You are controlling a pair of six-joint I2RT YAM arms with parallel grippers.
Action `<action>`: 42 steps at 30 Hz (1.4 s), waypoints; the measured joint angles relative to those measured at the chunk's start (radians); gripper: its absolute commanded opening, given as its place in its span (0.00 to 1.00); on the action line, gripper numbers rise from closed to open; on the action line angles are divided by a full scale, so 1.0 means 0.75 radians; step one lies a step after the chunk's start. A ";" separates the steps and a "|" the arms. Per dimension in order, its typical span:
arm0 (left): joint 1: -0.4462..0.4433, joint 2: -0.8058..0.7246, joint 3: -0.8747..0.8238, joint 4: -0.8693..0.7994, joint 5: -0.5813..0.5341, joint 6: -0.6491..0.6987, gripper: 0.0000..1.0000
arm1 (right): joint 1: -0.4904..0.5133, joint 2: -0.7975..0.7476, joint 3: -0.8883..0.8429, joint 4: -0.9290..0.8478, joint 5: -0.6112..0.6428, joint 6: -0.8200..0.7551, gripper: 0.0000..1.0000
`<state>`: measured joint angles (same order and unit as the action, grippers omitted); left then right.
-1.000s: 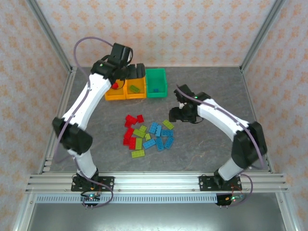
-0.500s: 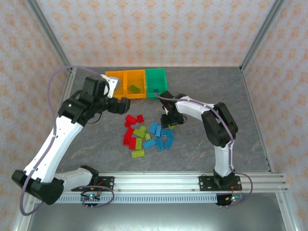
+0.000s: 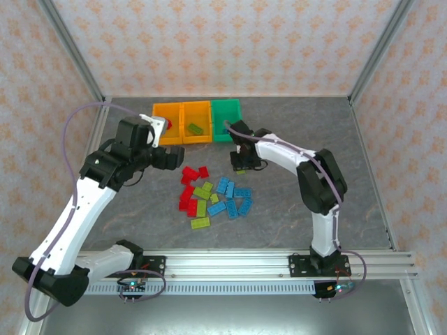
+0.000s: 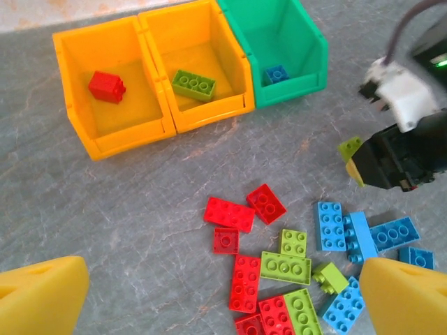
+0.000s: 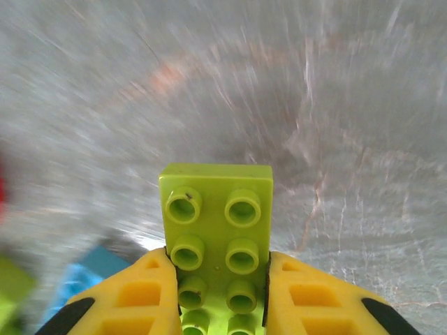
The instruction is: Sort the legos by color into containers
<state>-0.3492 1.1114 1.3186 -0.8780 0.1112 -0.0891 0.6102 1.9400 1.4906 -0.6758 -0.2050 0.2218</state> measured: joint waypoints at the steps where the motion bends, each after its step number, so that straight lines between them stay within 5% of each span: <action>1: 0.006 0.028 0.021 0.000 -0.001 -0.031 1.00 | 0.000 -0.031 0.003 0.038 0.000 0.032 0.24; 7: 0.049 0.154 0.120 -0.023 -0.030 -0.255 1.00 | 0.000 -0.062 0.208 0.309 -0.009 0.222 0.25; 16: 0.094 0.271 0.113 -0.131 -0.015 -0.505 1.00 | 0.014 0.416 0.771 0.417 -0.042 0.318 0.26; 20: 0.094 0.276 0.085 -0.139 0.014 -0.509 1.00 | 0.023 0.731 1.163 0.348 -0.036 0.317 0.34; 23: 0.094 0.275 0.074 -0.142 0.016 -0.508 1.00 | 0.025 0.923 1.426 0.288 -0.036 0.319 0.50; 27: 0.094 0.275 0.034 -0.143 0.016 -0.503 1.00 | 0.024 0.991 1.526 0.241 -0.037 0.312 0.59; 36: 0.075 0.343 -0.009 -0.125 0.058 -0.632 0.80 | 0.021 0.764 1.424 0.034 -0.109 0.253 0.64; 42: -0.138 0.494 -0.033 -0.028 0.031 -0.829 0.77 | 0.003 -0.045 0.631 -0.026 -0.148 0.157 0.73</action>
<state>-0.4526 1.4818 1.2938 -0.8993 0.1341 -0.7109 0.6121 1.9064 1.9636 -0.6952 -0.3161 0.3397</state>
